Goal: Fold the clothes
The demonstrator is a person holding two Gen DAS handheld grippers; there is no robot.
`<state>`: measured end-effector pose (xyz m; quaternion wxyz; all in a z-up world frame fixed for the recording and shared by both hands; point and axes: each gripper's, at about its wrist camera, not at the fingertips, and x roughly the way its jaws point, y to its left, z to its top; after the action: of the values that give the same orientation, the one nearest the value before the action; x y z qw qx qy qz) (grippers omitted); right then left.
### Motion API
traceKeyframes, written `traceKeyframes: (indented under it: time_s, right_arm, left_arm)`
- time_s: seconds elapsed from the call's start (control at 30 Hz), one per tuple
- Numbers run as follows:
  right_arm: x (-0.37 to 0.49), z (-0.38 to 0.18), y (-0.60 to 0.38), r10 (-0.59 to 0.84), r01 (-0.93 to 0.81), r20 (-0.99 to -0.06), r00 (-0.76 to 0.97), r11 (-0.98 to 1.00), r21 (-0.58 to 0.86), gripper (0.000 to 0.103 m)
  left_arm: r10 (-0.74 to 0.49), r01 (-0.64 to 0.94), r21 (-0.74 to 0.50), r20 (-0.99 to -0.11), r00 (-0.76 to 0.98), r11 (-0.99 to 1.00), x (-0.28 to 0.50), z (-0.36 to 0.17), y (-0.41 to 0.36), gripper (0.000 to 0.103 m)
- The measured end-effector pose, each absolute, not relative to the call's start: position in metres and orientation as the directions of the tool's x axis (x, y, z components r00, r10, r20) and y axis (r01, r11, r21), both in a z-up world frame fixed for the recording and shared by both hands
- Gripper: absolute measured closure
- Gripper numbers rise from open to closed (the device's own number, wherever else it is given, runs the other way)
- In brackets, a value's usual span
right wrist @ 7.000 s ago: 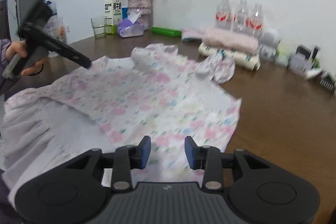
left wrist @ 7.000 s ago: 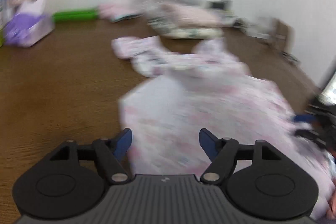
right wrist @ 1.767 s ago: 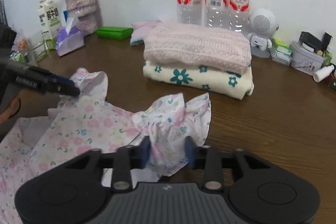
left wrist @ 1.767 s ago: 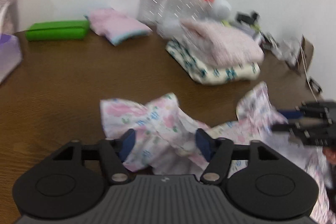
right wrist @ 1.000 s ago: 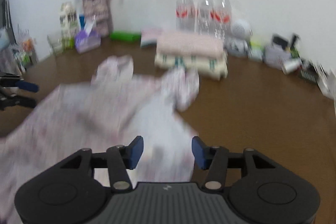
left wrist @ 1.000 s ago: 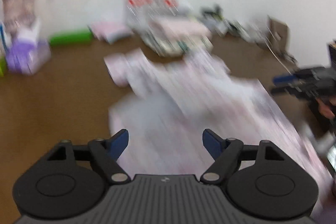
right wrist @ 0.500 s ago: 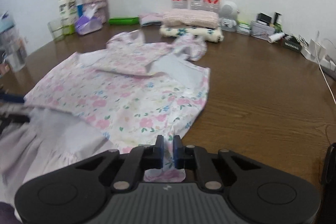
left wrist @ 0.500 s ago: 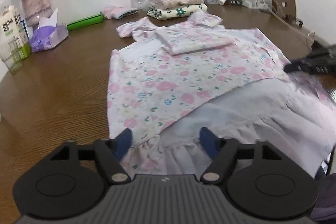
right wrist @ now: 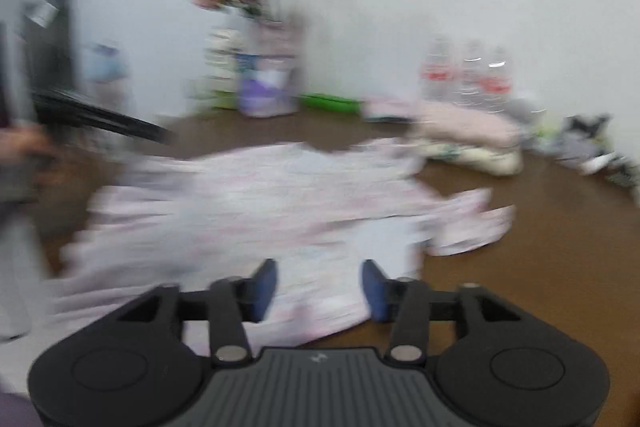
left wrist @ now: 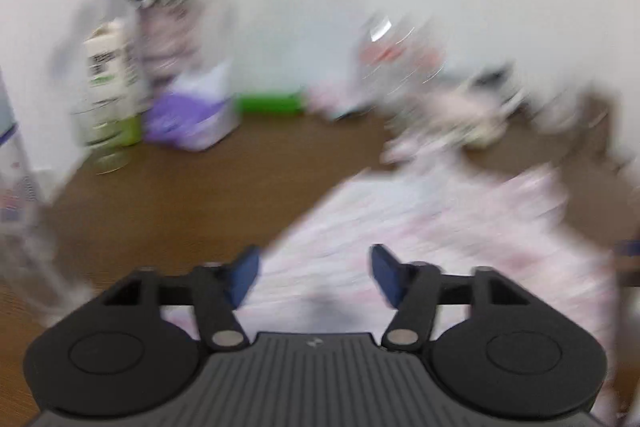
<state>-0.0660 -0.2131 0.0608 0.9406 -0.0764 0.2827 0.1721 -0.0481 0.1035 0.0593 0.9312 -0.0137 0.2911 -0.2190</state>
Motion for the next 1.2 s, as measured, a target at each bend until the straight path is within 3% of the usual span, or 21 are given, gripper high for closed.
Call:
traceKeyframes:
  time_s: [0.1, 0.23, 0.37, 0.53, 0.6, 0.67, 0.73, 0.83, 0.9, 1.2]
  right_arm:
    - [-0.017, 0.048, -0.230, 0.284, -0.320, -0.602, 0.746, 0.946, 0.050, 0.055]
    - [0.029, 0.030, -0.244, 0.313, -0.268, -0.641, 0.701, 0.948, 0.170, 0.055]
    - [0.055, 0.032, -0.238, 0.239, -0.247, -0.623, 0.745, 0.966, 0.075, 0.058]
    - [0.068, 0.052, -0.260, 0.248, -0.238, -0.531, 0.810, 0.967, 0.090, 0.055]
    - [0.079, 0.052, -0.260, 0.189, -0.212, -0.513, 0.837, 0.977, 0.015, 0.054]
    - [0.101, 0.041, -0.255, 0.144, -0.222, -0.564, 0.813, 0.972, -0.072, 0.055]
    - [0.118, 0.026, -0.253, 0.148, -0.244, -0.627, 0.765, 0.967, -0.070, 0.056]
    - [0.121, 0.011, -0.248, 0.139, -0.252, -0.644, 0.753, 0.964, -0.087, 0.087]
    - [0.115, 0.008, -0.248, 0.127, -0.231, -0.640, 0.758, 0.970, -0.082, 0.094]
    - [0.039, 0.005, -0.253, -0.152, 0.016, -0.627, 0.764, 0.976, -0.217, 0.098]
  left_arm:
    - [-0.487, 0.437, -0.223, -0.502, 0.715, 0.872, -0.055, 0.068, 0.096, 0.019]
    - [-0.479, 0.465, -0.196, -0.610, 0.631, 0.863, -0.065, 0.033, 0.033, 0.023]
    - [-0.436, 0.397, -0.225, -0.675, 0.595, 0.890, -0.071, 0.017, 0.031, 0.031]
    - [-0.343, 0.297, -0.189, -0.682, 0.646, 0.936, -0.088, 0.017, 0.046, 0.031]
    - [-0.285, 0.255, -0.149, -0.685, 0.670, 0.955, -0.089, 0.016, 0.048, 0.031]
    - [-0.227, 0.211, -0.109, -0.685, 0.692, 0.971, -0.091, 0.014, 0.050, 0.031]
    - [-0.168, 0.166, -0.069, -0.683, 0.711, 0.984, -0.093, 0.013, 0.052, 0.031]
    - [-0.078, 0.096, -0.010, -0.675, 0.734, 0.995, -0.096, 0.011, 0.055, 0.034]
    - [-0.039, 0.067, 0.017, -0.664, 0.746, 0.998, -0.095, 0.009, 0.058, 0.033]
    - [-0.131, 0.201, 0.041, -0.630, 0.765, 0.979, -0.029, 0.004, 0.088, 0.029]
